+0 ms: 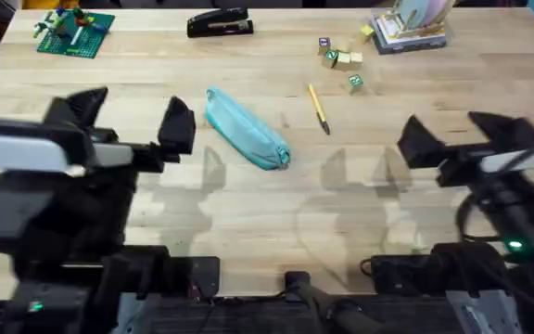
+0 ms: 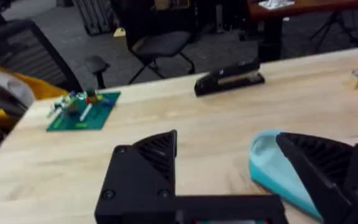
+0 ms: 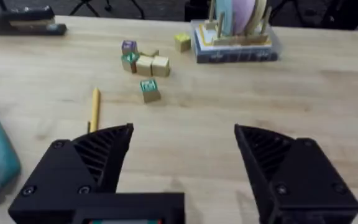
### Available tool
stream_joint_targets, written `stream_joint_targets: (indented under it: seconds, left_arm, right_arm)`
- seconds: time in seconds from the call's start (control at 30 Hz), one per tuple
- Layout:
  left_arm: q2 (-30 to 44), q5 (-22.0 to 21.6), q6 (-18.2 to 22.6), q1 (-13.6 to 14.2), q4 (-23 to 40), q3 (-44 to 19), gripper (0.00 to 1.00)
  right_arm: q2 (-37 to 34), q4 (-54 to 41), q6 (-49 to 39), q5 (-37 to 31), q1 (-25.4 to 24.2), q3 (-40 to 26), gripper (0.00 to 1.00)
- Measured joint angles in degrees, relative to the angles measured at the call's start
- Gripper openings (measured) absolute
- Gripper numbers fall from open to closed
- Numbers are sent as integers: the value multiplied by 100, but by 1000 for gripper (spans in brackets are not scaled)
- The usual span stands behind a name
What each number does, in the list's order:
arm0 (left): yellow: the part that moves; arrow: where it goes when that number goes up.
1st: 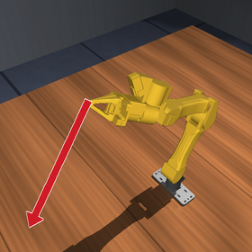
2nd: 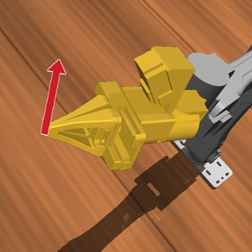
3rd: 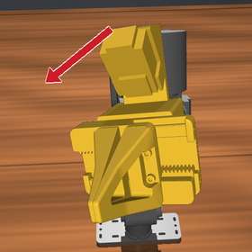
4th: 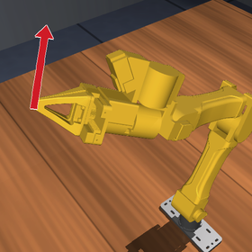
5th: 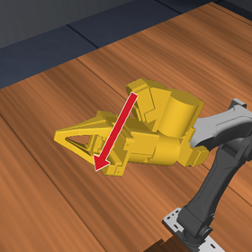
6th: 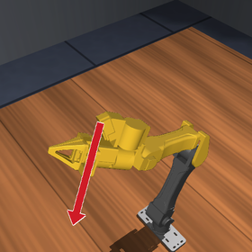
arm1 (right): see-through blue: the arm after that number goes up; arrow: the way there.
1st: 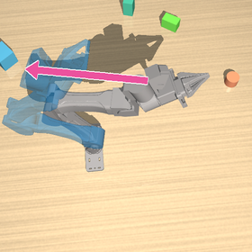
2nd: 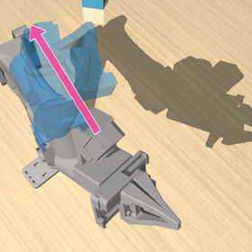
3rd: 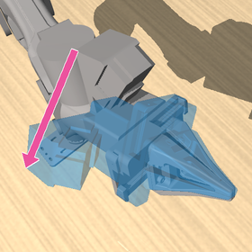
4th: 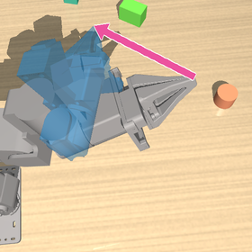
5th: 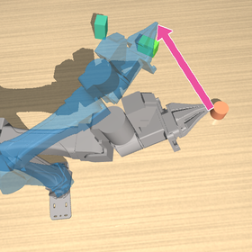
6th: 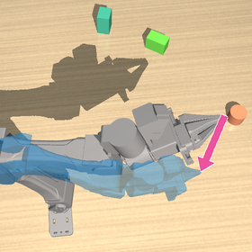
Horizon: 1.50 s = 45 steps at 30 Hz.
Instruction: Unzip the bag, pick up the pens from the table one at a time and place them inside, then zip the bag closed.
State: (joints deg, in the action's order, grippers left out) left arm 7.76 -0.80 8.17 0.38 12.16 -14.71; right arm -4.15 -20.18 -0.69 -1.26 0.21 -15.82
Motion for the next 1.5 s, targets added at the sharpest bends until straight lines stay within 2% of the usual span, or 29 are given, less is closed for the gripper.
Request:
stream_joint_targets:
  seconds: [0.23, 0.43, 0.6, 0.67, 0.87, 1.23, 1.33, 1.5]
  left_arm:
    - [1347, 120, 140, 0, 558, -1394, 991]
    - [2531, 155, 452, 0, 1014, -2564, 991]
    - [3410, 479, 792, 0, 1301, -3396, 991]
    - [3751, 707, 1117, 0, 1543, -3699, 991]
    - [4674, 1281, 2523, 1, 2343, -4374, 991]
    - [6064, 1769, 4905, -26, 2495, -4726, 990]
    - [6328, 2026, 5549, -189, 2495, -4728, 991]
    - [6710, 2682, 6388, -706, 2493, -4728, 991]
  right_arm:
    - [-883, -1027, -24, -1, -1, -1564, 998]
    - [-1756, -1739, -44, 0, 0, -2855, 998]
    - [-2360, -2117, -61, 0, 0, -3688, 998]
    - [-2550, -2183, -61, 6, 0, -3911, 998]
    - [-2736, -2209, -61, 91, 0, -4090, 998]
    - [-2736, -2245, -61, 109, 0, -4092, 998]
    - [-2736, -2247, -61, 130, 0, -4090, 998]
    - [-2736, -2347, -61, 215, 0, -4093, 998]
